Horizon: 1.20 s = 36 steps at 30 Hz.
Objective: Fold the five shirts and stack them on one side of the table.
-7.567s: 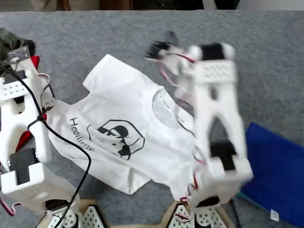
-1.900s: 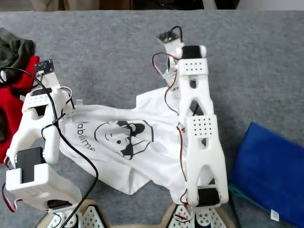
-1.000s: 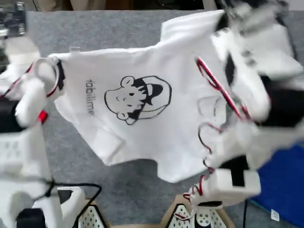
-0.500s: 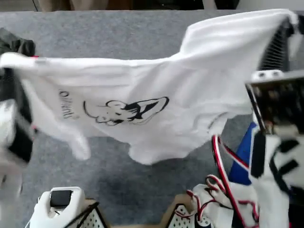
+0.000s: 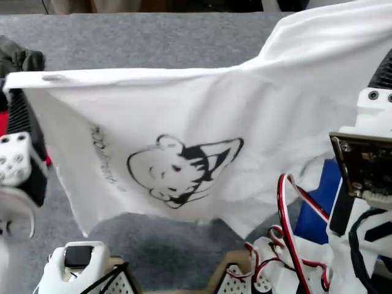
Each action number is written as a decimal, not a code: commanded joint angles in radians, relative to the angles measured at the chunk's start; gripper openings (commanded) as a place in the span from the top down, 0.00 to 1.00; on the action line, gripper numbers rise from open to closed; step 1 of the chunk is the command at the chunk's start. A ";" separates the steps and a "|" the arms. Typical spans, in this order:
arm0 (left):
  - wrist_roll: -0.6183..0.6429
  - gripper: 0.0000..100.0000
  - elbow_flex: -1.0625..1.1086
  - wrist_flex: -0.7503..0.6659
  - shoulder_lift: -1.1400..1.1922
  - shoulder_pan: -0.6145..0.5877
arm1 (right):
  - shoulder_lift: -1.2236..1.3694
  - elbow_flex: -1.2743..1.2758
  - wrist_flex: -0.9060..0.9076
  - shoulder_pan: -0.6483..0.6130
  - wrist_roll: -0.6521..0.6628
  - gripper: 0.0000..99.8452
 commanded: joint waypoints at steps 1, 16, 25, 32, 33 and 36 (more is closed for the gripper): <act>-0.006 0.98 0.051 0.025 0.001 -0.028 | 0.004 0.001 -0.008 0.010 0.020 1.00; -0.138 0.98 0.149 0.023 0.010 -0.164 | -0.002 0.110 -0.028 0.016 0.021 1.00; -0.055 0.98 0.201 0.021 0.002 -0.253 | -0.013 0.104 -0.029 0.013 0.012 1.00; -0.058 0.98 0.054 0.021 0.002 -0.258 | -0.031 0.047 -0.078 0.016 0.041 1.00; -0.058 0.98 0.035 0.021 0.002 -0.258 | -0.039 0.039 -0.086 0.013 0.054 1.00; -0.058 0.98 -0.017 0.021 0.002 -0.258 | -0.061 0.038 -0.114 0.012 0.084 1.00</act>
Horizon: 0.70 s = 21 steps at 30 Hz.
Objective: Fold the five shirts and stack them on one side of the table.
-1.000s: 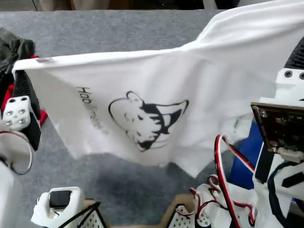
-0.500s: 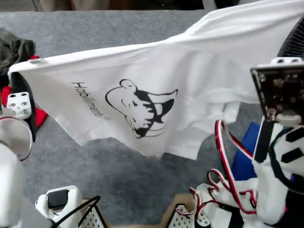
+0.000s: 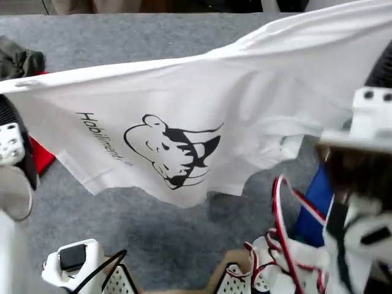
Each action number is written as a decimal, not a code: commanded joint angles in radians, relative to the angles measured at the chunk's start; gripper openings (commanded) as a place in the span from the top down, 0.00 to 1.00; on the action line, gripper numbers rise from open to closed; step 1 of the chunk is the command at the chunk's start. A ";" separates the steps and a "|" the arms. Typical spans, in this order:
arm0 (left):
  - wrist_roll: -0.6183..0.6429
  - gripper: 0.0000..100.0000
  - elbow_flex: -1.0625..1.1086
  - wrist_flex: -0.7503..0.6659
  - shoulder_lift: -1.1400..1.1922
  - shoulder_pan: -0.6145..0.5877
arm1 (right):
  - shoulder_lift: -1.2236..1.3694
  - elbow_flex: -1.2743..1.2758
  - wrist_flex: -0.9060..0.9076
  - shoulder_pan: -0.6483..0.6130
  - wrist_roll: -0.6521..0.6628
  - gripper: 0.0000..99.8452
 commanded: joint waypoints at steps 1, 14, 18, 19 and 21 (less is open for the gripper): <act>0.005 0.98 -0.072 -0.003 0.004 -0.029 | -0.015 -0.013 -0.060 0.013 0.041 1.00; 0.020 0.98 -0.100 0.006 0.004 -0.021 | -0.054 -0.010 -0.203 0.010 0.176 1.00; 0.058 0.98 -0.098 0.011 0.004 -0.021 | -0.050 -0.008 -0.138 0.008 0.170 1.00; 0.058 0.98 -0.098 0.011 0.004 -0.021 | -0.050 0.002 -0.124 -0.002 0.170 1.00; 0.058 0.98 -0.098 0.012 0.008 -0.021 | -0.054 0.044 -0.106 -0.030 0.172 1.00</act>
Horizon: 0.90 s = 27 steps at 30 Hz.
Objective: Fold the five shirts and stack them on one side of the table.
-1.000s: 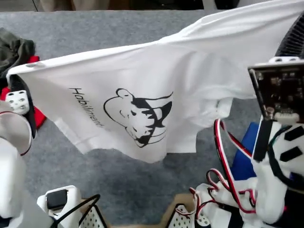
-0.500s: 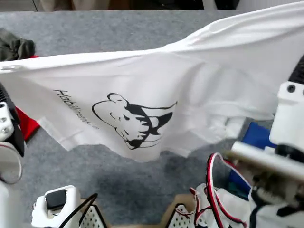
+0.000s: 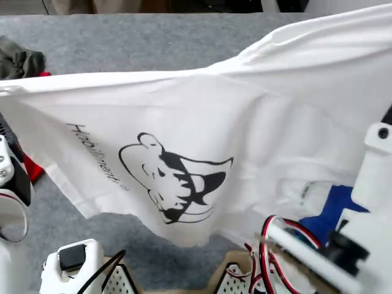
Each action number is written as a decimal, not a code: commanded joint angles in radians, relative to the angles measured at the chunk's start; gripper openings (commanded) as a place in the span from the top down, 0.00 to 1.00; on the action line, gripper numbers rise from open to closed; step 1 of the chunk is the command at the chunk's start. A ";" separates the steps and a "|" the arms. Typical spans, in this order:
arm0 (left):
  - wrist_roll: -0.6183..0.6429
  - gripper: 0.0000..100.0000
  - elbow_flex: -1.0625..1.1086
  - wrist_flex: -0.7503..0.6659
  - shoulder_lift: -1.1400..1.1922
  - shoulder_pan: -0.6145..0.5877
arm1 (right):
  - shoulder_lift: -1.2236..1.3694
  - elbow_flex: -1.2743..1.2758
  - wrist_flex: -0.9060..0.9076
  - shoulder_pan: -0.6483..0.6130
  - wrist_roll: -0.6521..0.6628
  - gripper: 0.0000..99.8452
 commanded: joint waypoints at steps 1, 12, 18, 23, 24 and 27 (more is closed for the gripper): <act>0.011 0.98 -0.009 0.012 0.013 -0.014 | -0.002 0.067 0.026 -0.028 0.006 1.00; 0.012 0.98 0.416 -0.110 0.005 0.044 | 0.002 0.437 0.020 -0.045 -0.117 1.00; 0.066 0.98 0.684 -0.414 0.005 0.046 | 0.002 0.716 -0.097 -0.117 -0.141 1.00; 0.069 0.98 0.867 -0.695 0.024 0.049 | 0.004 0.946 -0.301 -0.162 -0.146 1.00; 0.069 0.98 0.911 -0.764 0.030 0.058 | 0.004 0.986 -0.338 -0.174 -0.146 1.00; 0.069 0.98 1.016 -0.954 0.061 0.060 | 0.004 1.072 -0.419 -0.206 -0.176 1.00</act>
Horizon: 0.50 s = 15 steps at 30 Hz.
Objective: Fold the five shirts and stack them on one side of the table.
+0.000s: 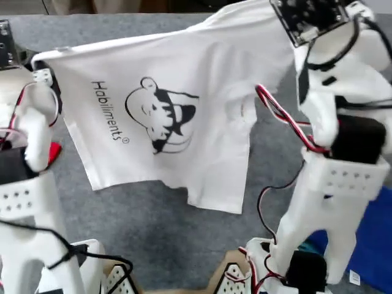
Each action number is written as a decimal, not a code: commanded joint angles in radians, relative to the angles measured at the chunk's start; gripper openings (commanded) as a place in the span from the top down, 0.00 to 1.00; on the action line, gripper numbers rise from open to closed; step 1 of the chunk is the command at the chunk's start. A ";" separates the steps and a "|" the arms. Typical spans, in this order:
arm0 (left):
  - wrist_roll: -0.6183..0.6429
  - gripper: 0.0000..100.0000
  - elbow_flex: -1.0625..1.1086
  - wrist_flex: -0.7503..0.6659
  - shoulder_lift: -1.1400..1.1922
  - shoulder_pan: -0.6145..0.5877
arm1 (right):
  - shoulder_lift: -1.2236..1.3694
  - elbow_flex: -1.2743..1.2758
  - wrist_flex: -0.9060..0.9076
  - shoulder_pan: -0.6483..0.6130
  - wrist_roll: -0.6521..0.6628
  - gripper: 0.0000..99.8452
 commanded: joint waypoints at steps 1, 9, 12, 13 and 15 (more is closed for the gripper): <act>0.014 0.98 0.109 -0.247 0.035 0.003 | -0.004 0.082 -0.112 -0.021 -0.040 1.00; 0.095 0.98 0.124 -0.465 0.259 0.002 | 0.124 0.122 -0.176 -0.054 -0.235 1.00; 0.195 0.98 0.048 -0.462 0.366 -0.011 | 0.232 0.099 -0.183 -0.054 -0.325 1.00; 0.229 0.98 0.023 -0.462 0.404 -0.015 | 0.272 0.087 -0.183 -0.054 -0.350 1.00; 0.305 0.98 -0.012 -0.460 0.479 -0.017 | 0.355 0.054 -0.183 -0.054 -0.393 1.00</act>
